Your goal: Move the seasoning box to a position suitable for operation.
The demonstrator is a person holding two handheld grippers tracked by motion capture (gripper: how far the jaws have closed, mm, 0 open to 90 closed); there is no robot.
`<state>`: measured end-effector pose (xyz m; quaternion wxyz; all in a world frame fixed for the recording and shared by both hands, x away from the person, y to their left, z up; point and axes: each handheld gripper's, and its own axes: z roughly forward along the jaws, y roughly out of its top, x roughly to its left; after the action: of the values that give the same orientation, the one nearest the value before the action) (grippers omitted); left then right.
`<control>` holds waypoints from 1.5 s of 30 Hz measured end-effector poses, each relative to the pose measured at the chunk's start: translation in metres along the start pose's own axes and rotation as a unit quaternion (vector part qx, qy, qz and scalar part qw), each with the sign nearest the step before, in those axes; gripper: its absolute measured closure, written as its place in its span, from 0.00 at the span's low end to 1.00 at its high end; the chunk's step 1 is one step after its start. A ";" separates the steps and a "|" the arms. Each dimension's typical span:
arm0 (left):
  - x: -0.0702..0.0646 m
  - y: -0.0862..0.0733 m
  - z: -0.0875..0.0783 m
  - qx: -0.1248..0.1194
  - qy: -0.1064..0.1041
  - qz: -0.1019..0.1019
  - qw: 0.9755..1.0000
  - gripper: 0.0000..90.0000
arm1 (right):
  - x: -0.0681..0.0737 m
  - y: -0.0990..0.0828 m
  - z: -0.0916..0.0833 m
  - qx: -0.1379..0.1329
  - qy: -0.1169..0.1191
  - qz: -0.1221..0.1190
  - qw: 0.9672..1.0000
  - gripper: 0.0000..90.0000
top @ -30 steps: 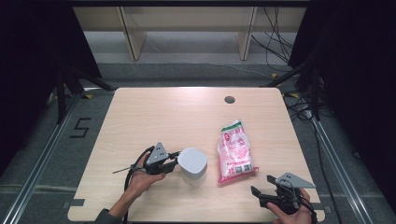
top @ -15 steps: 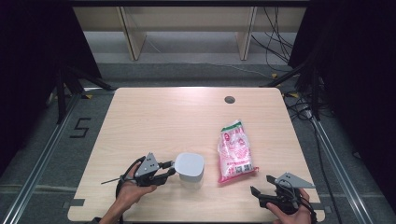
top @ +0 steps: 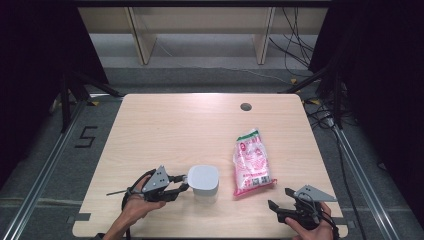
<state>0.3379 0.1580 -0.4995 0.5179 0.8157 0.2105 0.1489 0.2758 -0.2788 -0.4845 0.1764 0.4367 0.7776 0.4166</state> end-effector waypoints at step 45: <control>-0.011 0.011 0.000 -0.025 -0.002 0.035 0.999 0.75 | 0.000 0.000 0.000 0.001 -0.001 0.001 1.000 0.27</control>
<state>0.3305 0.1486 -0.4893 0.5332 0.8096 0.1769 0.1700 0.2758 -0.2783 -0.4845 0.1764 0.4386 0.7772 0.4152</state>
